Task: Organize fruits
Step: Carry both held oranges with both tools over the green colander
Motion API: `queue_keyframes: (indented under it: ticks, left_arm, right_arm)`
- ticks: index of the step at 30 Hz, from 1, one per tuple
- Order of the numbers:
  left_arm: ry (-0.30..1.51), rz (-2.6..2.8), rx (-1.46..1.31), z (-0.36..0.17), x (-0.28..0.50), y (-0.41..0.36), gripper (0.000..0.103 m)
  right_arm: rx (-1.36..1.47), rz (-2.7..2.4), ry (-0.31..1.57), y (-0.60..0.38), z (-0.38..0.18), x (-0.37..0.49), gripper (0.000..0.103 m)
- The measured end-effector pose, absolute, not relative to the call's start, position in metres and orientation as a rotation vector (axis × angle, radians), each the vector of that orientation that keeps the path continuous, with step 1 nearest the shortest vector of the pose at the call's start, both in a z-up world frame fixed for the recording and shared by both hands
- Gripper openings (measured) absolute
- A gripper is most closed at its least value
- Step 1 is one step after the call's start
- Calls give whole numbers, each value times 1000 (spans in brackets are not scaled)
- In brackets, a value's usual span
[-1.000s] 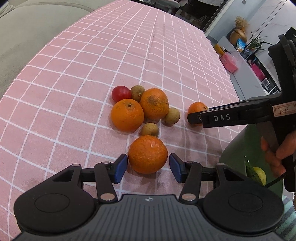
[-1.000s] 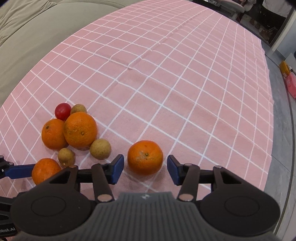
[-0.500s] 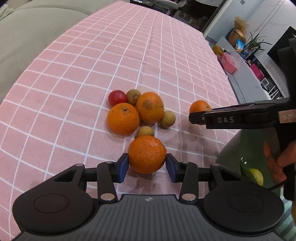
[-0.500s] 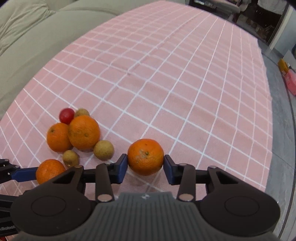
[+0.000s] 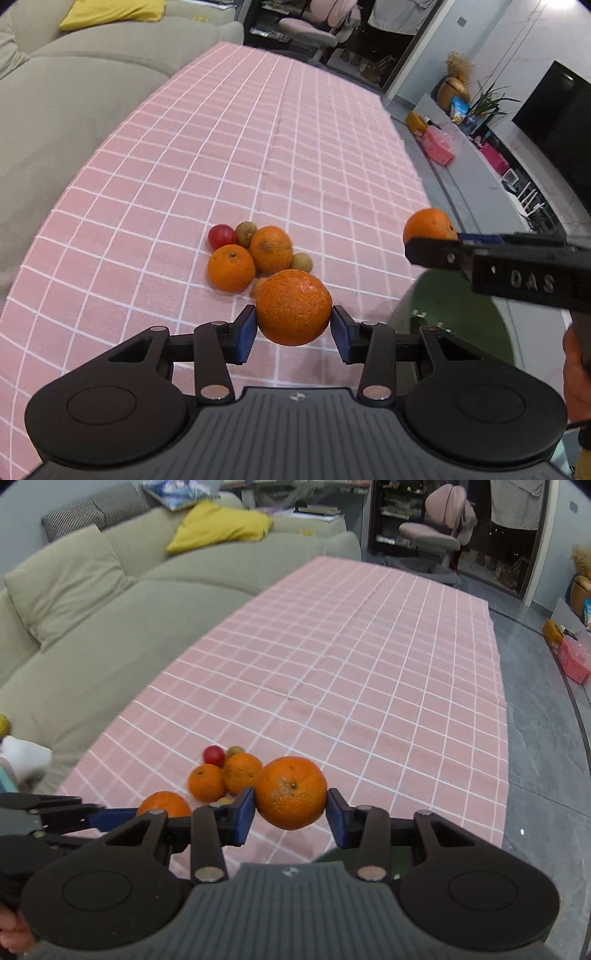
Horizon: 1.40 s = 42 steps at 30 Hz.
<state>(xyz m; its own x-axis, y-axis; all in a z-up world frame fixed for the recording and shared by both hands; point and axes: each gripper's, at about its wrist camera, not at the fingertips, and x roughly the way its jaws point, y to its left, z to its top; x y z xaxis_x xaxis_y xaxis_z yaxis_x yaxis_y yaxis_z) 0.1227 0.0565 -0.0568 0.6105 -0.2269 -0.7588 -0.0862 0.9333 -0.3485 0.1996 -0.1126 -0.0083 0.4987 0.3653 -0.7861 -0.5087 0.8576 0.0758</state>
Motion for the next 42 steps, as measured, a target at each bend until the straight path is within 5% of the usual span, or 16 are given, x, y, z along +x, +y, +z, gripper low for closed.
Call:
queue_keyframes:
  ticks: [18,42]
  left_arm:
    - [825,-286,-171,-2,82,3,48]
    - [1052,-581,52,-42,135,-104,49]
  right_arm:
    - [-68,466,857,-184,11,97,39]
    - [-130,459,1101,-253,-58,115,39]
